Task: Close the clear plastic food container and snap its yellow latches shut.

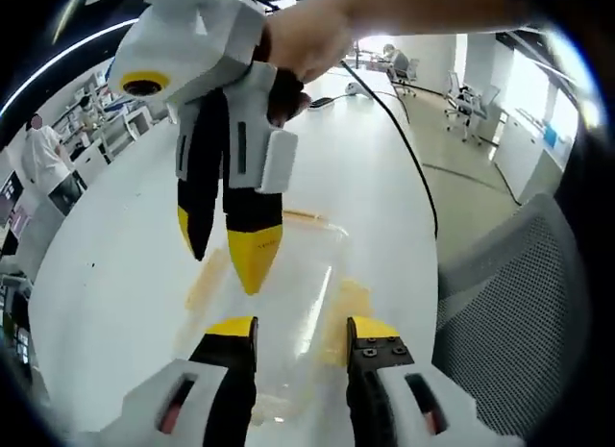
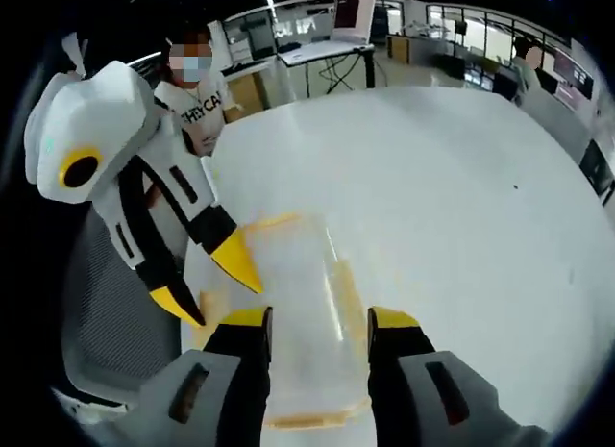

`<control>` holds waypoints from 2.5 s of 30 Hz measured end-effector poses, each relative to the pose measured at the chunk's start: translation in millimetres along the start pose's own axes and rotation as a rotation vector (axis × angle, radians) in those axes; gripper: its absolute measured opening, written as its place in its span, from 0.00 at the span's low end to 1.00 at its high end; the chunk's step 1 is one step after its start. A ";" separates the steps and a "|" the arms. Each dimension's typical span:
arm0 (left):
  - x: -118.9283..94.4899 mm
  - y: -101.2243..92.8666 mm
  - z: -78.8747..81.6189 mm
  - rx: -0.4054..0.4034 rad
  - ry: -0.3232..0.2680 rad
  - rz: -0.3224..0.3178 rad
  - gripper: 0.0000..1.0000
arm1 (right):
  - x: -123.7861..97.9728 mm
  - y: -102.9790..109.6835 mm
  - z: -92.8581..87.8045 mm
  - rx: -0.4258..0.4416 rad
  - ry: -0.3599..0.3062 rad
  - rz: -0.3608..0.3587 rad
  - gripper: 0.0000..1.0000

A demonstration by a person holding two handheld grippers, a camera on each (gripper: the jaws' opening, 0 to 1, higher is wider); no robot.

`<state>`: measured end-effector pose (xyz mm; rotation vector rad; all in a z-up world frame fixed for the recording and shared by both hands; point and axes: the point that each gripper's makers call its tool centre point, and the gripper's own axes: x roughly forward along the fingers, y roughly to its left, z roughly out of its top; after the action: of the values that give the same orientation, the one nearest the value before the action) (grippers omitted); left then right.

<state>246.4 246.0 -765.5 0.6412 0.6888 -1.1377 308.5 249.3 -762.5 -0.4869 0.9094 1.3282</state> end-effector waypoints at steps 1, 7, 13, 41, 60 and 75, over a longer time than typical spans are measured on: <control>1.7 -1.0 -1.2 0.006 0.009 -0.002 0.31 | 0.0 0.5 -2.0 0.009 0.018 0.019 0.35; 4.5 -6.6 1.0 0.068 0.019 0.005 0.32 | 2.8 -4.3 -3.3 -0.008 0.073 0.045 0.36; 6.3 -1.3 -0.4 0.106 0.047 0.020 0.31 | 7.1 -0.7 2.7 -0.012 0.106 0.115 0.36; 12.0 -1.0 -0.1 0.139 0.064 0.039 0.30 | 17.6 -0.8 -9.7 -0.075 0.281 0.185 0.29; 14.5 2.6 -3.4 0.264 0.099 0.037 0.28 | 21.9 1.6 -12.8 -0.089 0.396 0.187 0.25; 14.6 0.2 -0.1 0.235 0.108 0.039 0.30 | 18.8 0.9 -11.8 -0.062 0.363 0.177 0.29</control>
<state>250.5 237.6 -776.7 0.9164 0.6359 -1.1636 303.9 252.0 -784.0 -0.7239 1.2351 1.4577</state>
